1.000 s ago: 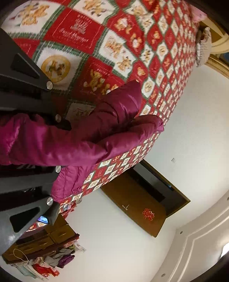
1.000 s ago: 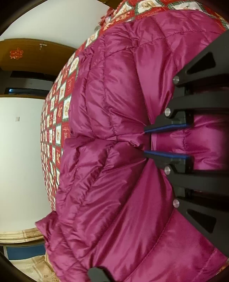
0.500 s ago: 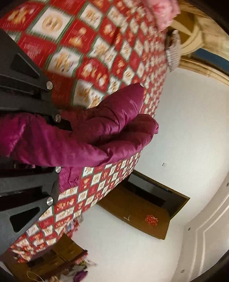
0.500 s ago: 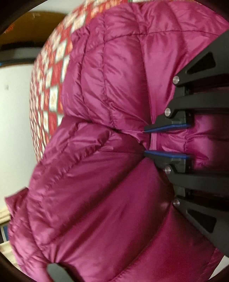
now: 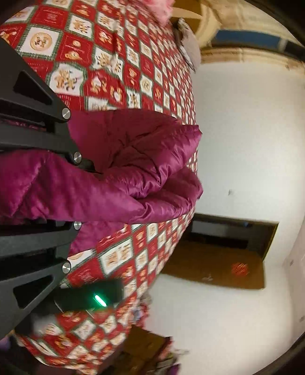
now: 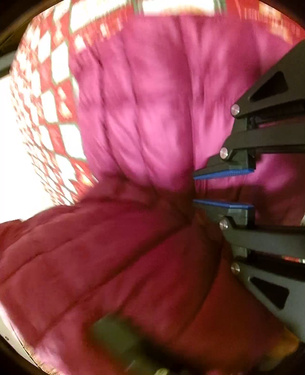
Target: Fold large clothes
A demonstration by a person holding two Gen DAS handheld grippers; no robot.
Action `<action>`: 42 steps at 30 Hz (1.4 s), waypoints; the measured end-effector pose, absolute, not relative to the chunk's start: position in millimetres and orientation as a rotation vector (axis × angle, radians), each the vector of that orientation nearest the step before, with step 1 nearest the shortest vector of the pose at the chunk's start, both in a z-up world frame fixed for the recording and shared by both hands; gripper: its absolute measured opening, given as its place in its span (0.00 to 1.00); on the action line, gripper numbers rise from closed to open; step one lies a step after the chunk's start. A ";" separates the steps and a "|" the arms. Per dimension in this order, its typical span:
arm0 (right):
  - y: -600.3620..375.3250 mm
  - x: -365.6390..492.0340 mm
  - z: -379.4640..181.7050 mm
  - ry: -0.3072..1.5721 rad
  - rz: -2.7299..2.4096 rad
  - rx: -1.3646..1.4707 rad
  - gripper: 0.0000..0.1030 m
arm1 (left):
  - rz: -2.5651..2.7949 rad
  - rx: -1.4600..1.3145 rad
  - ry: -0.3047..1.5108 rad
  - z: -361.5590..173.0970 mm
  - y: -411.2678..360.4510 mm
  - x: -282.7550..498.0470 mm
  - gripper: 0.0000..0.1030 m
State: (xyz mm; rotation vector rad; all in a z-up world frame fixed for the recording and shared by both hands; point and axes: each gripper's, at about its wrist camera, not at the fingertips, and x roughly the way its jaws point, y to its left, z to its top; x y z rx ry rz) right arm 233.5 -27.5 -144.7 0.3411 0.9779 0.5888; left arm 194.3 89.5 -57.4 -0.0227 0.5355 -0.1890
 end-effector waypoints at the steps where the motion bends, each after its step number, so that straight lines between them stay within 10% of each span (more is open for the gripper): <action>1: -46.6 230.6 -141.3 0.960 0.547 0.339 0.22 | -0.197 -0.005 0.544 -61.5 82.9 194.5 0.13; 20: -178.8 208.5 -90.6 0.815 0.297 0.283 0.24 | -0.279 0.324 0.630 -142.4 3.4 193.3 0.14; 27: -161.1 216.5 -90.0 0.824 0.395 0.260 0.51 | -0.307 0.355 0.622 -150.4 4.6 189.8 0.14; 34: -147.0 240.8 -125.8 0.967 0.373 0.194 0.28 | -0.364 0.369 0.631 -142.0 10.9 179.8 0.27; 42: -160.2 245.8 -147.4 1.015 0.358 0.220 0.23 | -0.471 0.600 0.549 -128.9 8.1 119.1 0.54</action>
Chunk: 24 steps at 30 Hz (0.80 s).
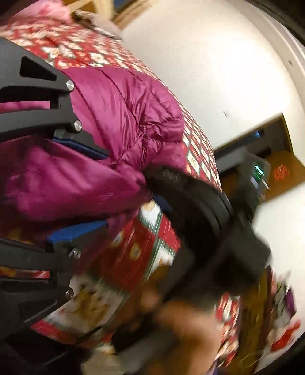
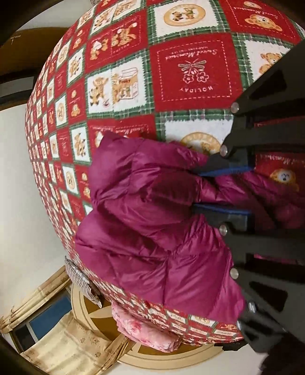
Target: Fold large clothes
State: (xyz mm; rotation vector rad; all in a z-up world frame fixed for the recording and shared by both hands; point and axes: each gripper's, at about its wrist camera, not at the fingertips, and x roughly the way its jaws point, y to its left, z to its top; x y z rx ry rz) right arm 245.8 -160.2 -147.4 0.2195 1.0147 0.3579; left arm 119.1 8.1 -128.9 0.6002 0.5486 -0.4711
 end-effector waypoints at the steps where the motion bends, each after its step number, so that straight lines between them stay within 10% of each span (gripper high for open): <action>1: -161.0 246.1 -148.5 1.016 0.357 0.224 0.23 | -0.493 0.621 0.542 -126.3 10.5 109.1 0.54; 14: -177.1 233.3 -158.9 1.000 0.356 0.238 0.22 | -0.441 0.125 0.545 -18.8 108.1 190.9 0.63; 24: -177.3 226.5 -157.1 1.005 0.318 0.224 0.22 | -0.161 0.068 0.733 -103.5 92.1 278.5 0.64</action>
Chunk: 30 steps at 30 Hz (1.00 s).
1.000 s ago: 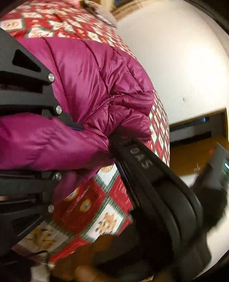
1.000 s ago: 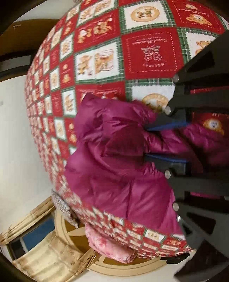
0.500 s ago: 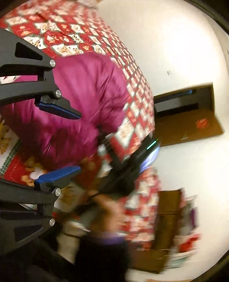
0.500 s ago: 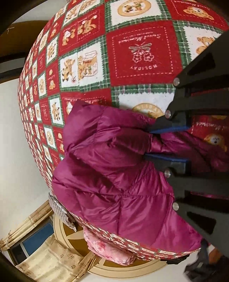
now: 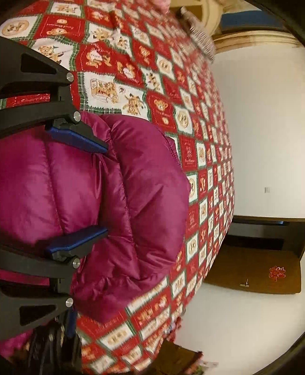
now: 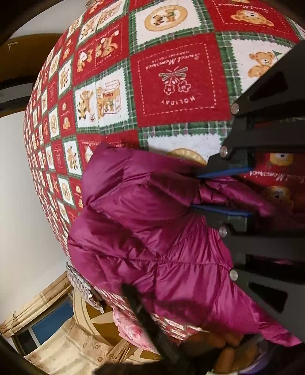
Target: Fold large clothes
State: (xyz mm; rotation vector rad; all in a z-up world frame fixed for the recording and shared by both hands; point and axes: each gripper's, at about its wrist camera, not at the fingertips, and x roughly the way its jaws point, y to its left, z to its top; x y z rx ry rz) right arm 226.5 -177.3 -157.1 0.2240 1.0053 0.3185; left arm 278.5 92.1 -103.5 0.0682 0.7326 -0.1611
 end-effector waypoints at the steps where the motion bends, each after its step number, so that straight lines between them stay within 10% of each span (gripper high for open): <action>1: -177.6 226.7 -157.4 1.006 0.319 0.224 0.23 | -0.152 0.082 0.728 -105.3 90.6 278.0 0.64; 19: -164.3 249.2 -54.2 0.912 0.245 0.216 0.33 | -0.030 0.206 0.703 -137.5 72.0 286.7 0.70; 30: -162.0 305.3 -140.4 1.019 0.043 0.436 0.21 | -0.029 0.173 0.722 -136.6 78.5 288.4 0.71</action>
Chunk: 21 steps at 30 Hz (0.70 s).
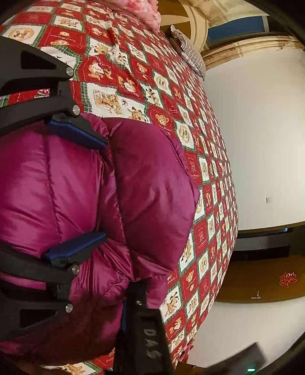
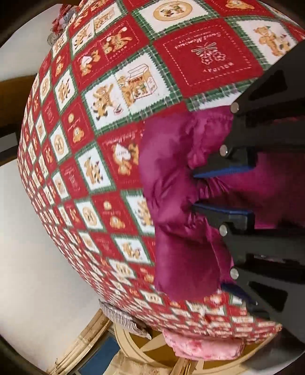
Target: Fold large clothes
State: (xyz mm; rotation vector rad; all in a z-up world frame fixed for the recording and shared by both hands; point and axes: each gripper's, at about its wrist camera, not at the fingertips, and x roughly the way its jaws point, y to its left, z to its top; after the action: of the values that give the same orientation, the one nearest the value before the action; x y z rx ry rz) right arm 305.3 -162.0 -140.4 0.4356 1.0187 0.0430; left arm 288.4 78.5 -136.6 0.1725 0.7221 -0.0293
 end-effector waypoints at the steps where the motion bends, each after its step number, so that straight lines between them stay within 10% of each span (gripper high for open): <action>1: -165.0 306.8 -144.2 1.014 0.048 0.434 0.20 | -0.028 0.167 0.723 -135.4 79.2 287.9 0.71; 21: -155.5 316.0 -166.8 0.915 0.107 0.130 0.20 | 0.069 0.075 0.852 -140.1 116.9 375.6 0.73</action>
State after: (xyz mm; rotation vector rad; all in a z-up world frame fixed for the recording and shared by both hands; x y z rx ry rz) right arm 316.0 -155.5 -166.8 0.1298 0.9153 0.1070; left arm 375.6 116.9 -140.1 0.0748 0.8521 0.0685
